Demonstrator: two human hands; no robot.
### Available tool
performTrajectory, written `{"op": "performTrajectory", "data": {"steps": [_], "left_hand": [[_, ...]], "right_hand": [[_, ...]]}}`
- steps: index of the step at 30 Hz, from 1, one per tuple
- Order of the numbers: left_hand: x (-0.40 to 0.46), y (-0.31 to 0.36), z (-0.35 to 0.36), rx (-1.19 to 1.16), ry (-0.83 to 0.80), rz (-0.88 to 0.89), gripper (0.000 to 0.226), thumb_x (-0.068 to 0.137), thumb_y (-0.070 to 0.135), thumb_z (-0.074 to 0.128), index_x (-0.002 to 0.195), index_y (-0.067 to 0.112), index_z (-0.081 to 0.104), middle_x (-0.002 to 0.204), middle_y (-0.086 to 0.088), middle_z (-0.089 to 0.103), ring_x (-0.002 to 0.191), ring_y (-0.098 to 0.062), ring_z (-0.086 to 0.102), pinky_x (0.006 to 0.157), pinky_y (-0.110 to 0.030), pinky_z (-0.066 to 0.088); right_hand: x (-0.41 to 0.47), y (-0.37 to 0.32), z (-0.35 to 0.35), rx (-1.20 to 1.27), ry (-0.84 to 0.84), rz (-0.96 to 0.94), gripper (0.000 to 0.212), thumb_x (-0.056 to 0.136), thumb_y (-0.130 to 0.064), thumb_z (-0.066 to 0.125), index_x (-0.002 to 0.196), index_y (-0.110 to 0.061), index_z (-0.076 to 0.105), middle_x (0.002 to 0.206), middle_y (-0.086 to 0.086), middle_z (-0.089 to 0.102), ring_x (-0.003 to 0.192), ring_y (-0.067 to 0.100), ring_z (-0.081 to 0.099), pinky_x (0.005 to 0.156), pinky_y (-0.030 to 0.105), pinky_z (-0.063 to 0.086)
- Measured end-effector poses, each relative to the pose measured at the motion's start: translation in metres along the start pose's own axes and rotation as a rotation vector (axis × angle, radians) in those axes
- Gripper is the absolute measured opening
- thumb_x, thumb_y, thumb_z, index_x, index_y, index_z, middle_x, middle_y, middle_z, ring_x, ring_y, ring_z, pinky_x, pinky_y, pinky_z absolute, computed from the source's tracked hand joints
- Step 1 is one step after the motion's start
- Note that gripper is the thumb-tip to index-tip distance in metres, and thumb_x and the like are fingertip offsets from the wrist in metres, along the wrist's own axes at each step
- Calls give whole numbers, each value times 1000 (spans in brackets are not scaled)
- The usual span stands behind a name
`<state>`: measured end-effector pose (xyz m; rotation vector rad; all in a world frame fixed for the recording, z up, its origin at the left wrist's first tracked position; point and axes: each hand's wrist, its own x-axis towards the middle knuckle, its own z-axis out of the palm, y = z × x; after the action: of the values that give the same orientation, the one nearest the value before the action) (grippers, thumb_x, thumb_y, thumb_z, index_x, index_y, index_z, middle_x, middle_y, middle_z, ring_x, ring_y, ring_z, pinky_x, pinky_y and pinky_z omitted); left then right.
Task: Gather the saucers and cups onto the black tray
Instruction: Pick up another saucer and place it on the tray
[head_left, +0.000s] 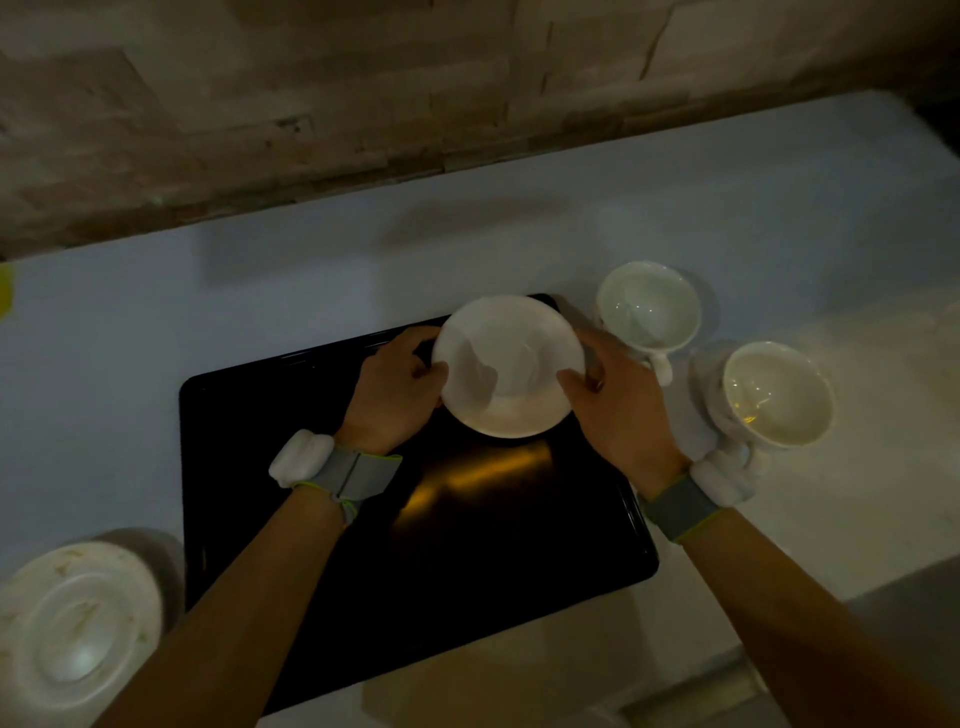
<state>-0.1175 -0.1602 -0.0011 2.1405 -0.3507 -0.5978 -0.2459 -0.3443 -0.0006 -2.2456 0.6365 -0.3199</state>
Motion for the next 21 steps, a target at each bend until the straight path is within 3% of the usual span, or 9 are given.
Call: {"op": "performTrajectory", "data": {"steps": [2,8,10,13,17,21], "left_hand": [[1,0,0,4,-2,-2,38,93,18,55,129,28,54,69,-4,66,42,5,56,45,-11,41],[1,-1,1,-1,-8,0,37,94,19,55,129,26,53,70,-4,66,43,4,57,49,-17,42],[1,-2,0,-4,-23,-10,36,94,21,56,129,27,52,72,-4,66,42,4,57,44,-13,41],[-1,-2,0,-7,-35,-12,35,95,23,55,129,28,50,73,-4,65,41,3,57,40,-11,40],[-4,-1,-1,-6,-45,-1,36,96,25,55,132,28,48,74,-6,65,41,4,57,39,-9,40],[-2,-1,-1,18,-49,2,39,96,26,55,134,27,47,77,-6,66,42,4,57,41,-10,41]], "right_hand": [[0,0,0,-1,3,6,46,88,-16,64,133,-17,51,91,-7,56,76,12,54,78,33,48],[0,2,2,-12,15,-12,45,88,-17,64,132,-15,53,82,-10,52,72,14,52,76,36,49],[0,2,2,-8,9,-3,47,88,-18,63,133,-16,51,100,2,64,84,20,60,83,40,52],[0,3,3,-32,10,-7,49,88,-19,63,134,-18,48,122,10,64,103,27,63,90,44,52],[0,2,3,-44,15,-1,50,88,-21,63,135,-18,48,127,10,62,111,29,61,93,45,52],[0,2,3,-76,6,-3,49,89,-24,61,135,-17,47,124,10,63,106,30,63,88,48,54]]}}
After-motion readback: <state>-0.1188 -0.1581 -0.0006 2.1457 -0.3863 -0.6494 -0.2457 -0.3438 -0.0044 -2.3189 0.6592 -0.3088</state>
